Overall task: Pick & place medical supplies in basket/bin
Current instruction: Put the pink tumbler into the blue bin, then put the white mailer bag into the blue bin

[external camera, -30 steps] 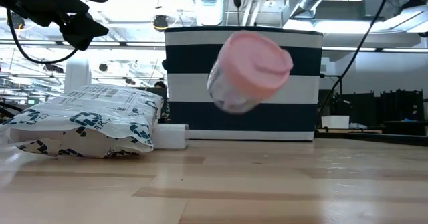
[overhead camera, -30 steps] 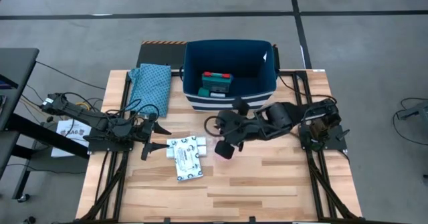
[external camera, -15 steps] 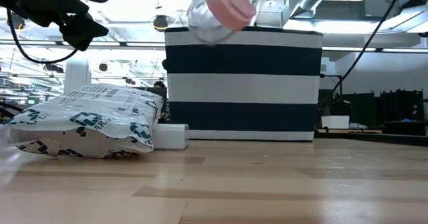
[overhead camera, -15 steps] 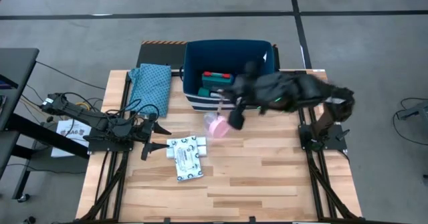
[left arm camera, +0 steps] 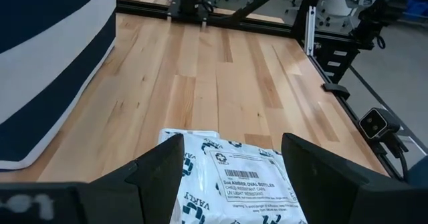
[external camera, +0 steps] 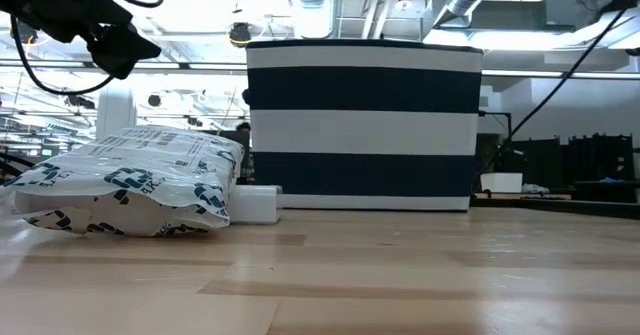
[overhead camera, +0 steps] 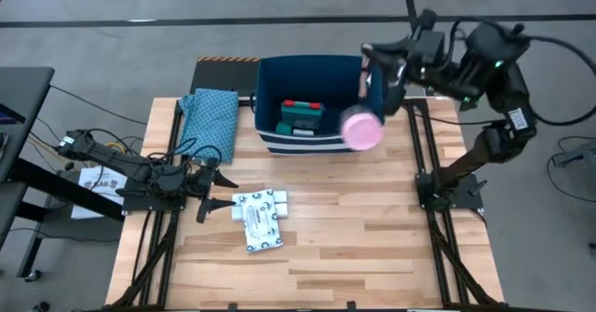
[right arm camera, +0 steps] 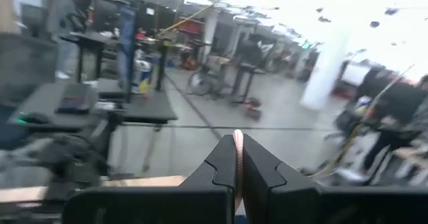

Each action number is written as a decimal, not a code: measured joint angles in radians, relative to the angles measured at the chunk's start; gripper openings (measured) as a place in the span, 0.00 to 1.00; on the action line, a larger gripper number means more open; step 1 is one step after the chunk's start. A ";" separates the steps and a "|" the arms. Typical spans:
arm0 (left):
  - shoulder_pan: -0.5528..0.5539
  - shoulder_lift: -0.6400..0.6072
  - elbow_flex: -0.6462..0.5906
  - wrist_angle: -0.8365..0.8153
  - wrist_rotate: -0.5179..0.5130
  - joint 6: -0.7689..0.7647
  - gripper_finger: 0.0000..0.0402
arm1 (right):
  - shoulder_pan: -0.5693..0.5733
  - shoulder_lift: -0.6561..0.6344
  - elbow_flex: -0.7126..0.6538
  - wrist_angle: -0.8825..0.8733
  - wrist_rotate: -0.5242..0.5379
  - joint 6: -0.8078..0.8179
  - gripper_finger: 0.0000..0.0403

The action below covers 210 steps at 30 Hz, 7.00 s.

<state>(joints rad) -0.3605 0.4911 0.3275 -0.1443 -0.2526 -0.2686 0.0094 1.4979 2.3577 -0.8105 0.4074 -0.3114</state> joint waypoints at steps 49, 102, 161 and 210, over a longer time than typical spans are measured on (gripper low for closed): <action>0.000 0.000 0.000 0.045 -0.391 -0.042 0.60 | -0.707 0.518 -0.002 -0.485 -0.757 -0.187 0.22; 0.000 0.012 0.000 -0.021 -0.005 -0.258 0.60 | 0.340 0.529 -0.458 -0.287 0.166 1.537 0.39; 0.188 0.098 0.000 0.049 0.371 -0.412 0.60 | 0.320 0.610 -0.551 0.115 -0.139 0.937 0.42; 0.454 0.621 0.454 -0.447 0.509 0.107 0.79 | 0.348 0.687 -0.552 0.231 -0.281 0.778 0.00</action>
<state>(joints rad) 0.0936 1.1120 0.7819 -0.5917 0.2561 -0.1617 0.3570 2.1851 1.8061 -0.5793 0.1268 0.4664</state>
